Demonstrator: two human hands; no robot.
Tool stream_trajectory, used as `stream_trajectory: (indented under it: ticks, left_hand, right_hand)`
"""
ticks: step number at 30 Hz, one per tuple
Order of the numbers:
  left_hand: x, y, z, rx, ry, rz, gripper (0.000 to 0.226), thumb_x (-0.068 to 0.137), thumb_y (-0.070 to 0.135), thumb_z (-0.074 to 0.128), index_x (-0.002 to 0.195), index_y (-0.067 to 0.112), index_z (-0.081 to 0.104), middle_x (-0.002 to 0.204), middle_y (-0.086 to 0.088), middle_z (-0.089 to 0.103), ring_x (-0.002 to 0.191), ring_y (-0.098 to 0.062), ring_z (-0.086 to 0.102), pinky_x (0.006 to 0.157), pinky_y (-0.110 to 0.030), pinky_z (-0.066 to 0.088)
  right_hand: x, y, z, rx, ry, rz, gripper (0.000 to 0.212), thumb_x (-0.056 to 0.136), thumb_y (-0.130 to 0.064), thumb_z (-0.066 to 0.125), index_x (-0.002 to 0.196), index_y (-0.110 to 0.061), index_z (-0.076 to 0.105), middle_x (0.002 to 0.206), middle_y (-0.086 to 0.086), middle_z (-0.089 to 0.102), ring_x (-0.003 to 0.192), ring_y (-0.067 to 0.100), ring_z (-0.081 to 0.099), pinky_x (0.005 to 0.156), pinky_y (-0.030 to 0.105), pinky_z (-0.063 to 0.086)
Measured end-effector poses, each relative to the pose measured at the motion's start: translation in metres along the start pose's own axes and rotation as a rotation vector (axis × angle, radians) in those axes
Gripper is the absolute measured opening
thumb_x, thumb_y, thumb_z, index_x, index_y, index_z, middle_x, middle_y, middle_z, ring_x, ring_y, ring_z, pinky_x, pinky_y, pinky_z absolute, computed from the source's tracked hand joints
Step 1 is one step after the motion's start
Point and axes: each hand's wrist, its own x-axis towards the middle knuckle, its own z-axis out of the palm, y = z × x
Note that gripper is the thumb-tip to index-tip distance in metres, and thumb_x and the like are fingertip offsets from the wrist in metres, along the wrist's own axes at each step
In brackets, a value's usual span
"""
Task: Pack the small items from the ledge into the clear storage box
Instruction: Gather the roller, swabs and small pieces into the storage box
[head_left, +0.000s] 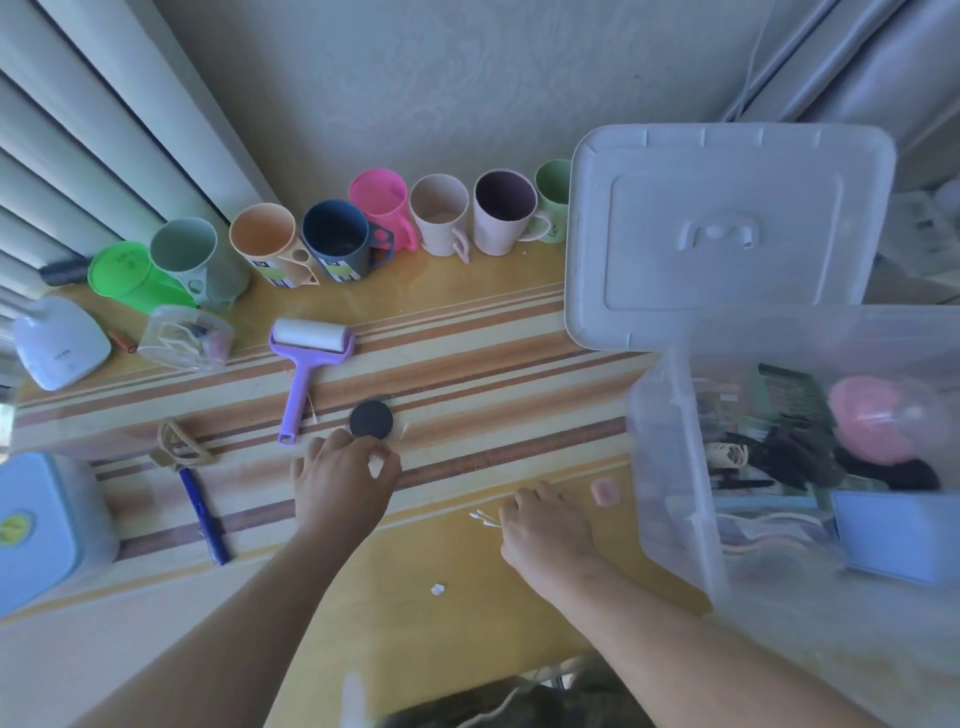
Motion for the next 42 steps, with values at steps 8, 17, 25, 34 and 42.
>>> stream_trajectory:
  ticks: [8,17,25,34,42]
  left_hand:
    - [-0.018,0.079,-0.038,-0.163,0.128,0.165,0.004,0.085,0.039,0.072,0.086,0.035,0.073,0.094,0.006,0.057,0.106,-0.033,0.052,0.093,-0.048,0.041]
    - [-0.088,0.264,-0.038,-0.117,0.189,0.653,0.015,0.082,0.050,0.067,0.081,0.035,0.072,0.087,0.011,0.055,0.092,-0.021,0.049,0.081,-0.039,0.039]
    - [-0.140,0.356,0.033,0.499,-0.159,0.853,0.022,0.092,0.032,0.056,0.097,0.022,0.074,0.106,-0.002,0.060,0.107,-0.030,0.044,0.093,-0.047,0.029]
    - [-0.136,0.355,0.036,0.344,-0.022,0.812,0.033,0.092,0.052,0.051,0.096,0.033,0.078,0.101,0.006,0.061,0.104,-0.026,0.045,0.092,-0.044,0.032]
    - [-0.102,0.247,-0.015,-0.032,0.401,0.519,0.024,0.082,0.033,0.071,0.107,0.034,0.071,0.107,0.005,0.060,0.102,-0.029,0.054,0.089,-0.046,0.042]
  right_hand:
    - [-0.101,0.077,-0.128,0.311,0.440,-0.145,0.009,0.089,-0.025,0.063,0.084,-0.018,0.064,0.085,-0.004,0.055,0.089,0.022,0.049,0.072,0.038,0.048]
    - [-0.135,0.286,-0.052,-0.036,0.091,0.169,0.019,0.089,-0.031,0.060,0.097,-0.019,0.073,0.104,0.002,0.049,0.106,0.029,0.045,0.083,0.041,0.048]
    - [-0.130,0.306,-0.032,-0.086,0.081,0.079,0.027,0.093,-0.031,0.060,0.114,-0.022,0.076,0.120,0.004,0.050,0.117,0.031,0.042,0.093,0.043,0.038]
    - [-0.143,0.309,-0.034,0.104,0.196,0.036,0.036,0.095,-0.050,0.061,0.126,-0.033,0.065,0.117,-0.003,0.047,0.115,0.026,0.041,0.095,0.043,0.041]
    - [-0.127,0.225,-0.082,0.346,0.568,-0.119,0.038,0.082,-0.044,0.066,0.116,-0.027,0.071,0.111,-0.001,0.058,0.105,0.029,0.054,0.084,0.045,0.051]
